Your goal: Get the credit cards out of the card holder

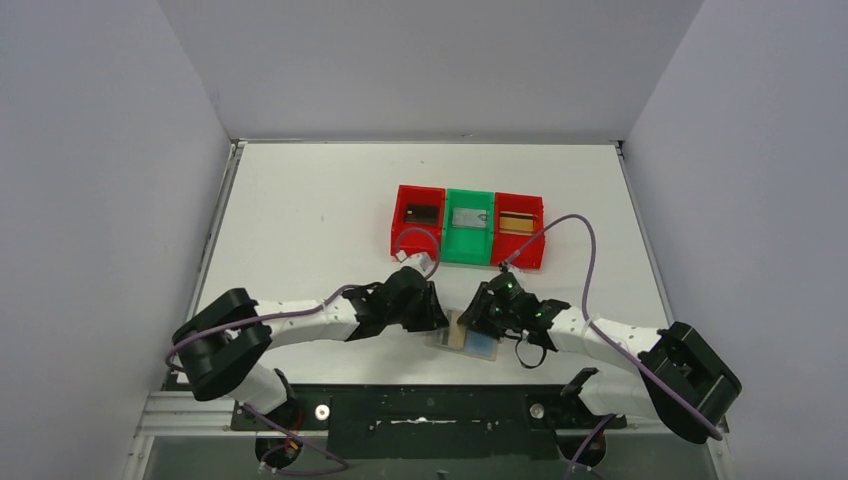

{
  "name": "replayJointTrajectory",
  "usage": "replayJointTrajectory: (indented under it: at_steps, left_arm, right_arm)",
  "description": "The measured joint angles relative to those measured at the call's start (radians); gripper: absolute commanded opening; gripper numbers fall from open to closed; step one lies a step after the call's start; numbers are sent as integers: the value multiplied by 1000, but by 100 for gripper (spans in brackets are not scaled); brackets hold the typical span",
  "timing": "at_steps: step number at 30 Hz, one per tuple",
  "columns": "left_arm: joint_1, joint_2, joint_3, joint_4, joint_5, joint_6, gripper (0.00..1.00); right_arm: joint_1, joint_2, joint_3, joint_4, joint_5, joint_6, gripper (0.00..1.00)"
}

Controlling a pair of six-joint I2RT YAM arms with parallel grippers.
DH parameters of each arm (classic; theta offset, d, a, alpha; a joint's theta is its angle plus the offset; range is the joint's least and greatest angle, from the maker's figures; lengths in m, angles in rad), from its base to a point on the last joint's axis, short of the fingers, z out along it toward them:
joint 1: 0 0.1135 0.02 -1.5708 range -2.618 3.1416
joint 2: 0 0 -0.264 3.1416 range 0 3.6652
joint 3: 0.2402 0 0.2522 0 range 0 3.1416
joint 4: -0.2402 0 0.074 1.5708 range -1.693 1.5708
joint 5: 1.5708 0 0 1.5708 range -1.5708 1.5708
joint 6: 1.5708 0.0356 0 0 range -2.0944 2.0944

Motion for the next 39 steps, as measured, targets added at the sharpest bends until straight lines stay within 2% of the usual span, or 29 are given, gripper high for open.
replayJointTrajectory:
  at_steps: [5, 11, 14, 16, 19, 22, 25, 30, 39]
  left_arm:
    - [9, -161, -42, -125, -171, -57, 27]
    - [43, -365, -152, -213, -300, -119, 27]
    - [61, -446, -193, -249, -329, -131, 27]
    - [72, -482, -209, -269, -337, -132, 27]
    - [87, -519, -221, -286, -342, -131, 27]
    - [93, -533, -224, -295, -343, -129, 27]
    - [96, -533, -224, -294, -333, -121, 27]
    - [98, -516, -224, -257, -275, -97, 27]
    - [97, -380, -223, -42, -83, -52, 27]
  right_arm:
    - [57, 11, 109, -155, 74, -48, 50]
    - [118, 142, 261, -283, 171, -63, 52]
    - [140, 207, 293, -320, 199, -61, 45]
    - [148, 222, 312, -333, 211, -60, 28]
    - [159, 246, 326, -338, 224, -63, 9]
    - [161, 254, 331, -320, 220, -66, 4]
    - [152, 247, 295, -245, 189, -79, 1]
    - [82, 179, 140, -14, 55, -79, 0]
    - [-46, 154, -96, 401, -167, -15, 0]
